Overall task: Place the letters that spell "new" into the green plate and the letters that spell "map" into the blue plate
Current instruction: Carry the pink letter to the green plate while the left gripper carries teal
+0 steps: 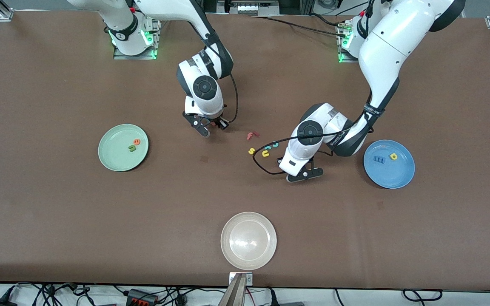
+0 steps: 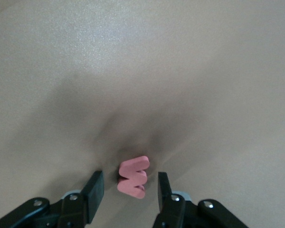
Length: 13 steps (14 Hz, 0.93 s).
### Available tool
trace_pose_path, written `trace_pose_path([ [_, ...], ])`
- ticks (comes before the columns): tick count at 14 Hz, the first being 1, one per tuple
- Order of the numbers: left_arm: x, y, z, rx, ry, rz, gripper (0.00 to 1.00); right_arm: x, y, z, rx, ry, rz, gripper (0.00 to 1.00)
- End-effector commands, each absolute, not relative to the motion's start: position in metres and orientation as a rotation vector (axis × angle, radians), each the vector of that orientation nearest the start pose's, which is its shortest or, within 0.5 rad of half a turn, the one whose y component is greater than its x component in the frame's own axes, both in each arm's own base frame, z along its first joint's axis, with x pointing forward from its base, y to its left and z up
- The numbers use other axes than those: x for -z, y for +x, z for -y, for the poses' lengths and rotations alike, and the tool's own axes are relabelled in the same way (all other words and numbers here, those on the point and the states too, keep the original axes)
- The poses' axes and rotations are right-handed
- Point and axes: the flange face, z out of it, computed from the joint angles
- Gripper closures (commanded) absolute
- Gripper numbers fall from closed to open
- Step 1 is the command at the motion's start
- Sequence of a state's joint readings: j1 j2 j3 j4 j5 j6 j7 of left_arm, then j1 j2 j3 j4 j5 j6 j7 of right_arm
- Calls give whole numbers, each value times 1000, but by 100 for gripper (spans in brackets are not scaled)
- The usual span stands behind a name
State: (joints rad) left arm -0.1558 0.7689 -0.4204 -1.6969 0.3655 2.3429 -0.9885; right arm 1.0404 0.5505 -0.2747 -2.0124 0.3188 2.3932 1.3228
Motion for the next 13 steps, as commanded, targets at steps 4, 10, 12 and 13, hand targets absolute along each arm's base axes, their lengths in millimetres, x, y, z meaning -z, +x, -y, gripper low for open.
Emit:
trace_pose_path([
  [4,-195,592,311,-69,-3053,361,87,-172,411,-406,-173,-2989,-1209,81],
  [10,-273,628,182,-201,-2952,116,86,-198,448,-388,-128,-3018,-1062,91],
  [12,-276,631,133,-308,-2931,-32,86,-225,480,-362,-116,-3155,-954,91],
  [13,-275,633,104,-339,-2934,-73,86,-242,496,-338,-150,-3235,-881,91],
])
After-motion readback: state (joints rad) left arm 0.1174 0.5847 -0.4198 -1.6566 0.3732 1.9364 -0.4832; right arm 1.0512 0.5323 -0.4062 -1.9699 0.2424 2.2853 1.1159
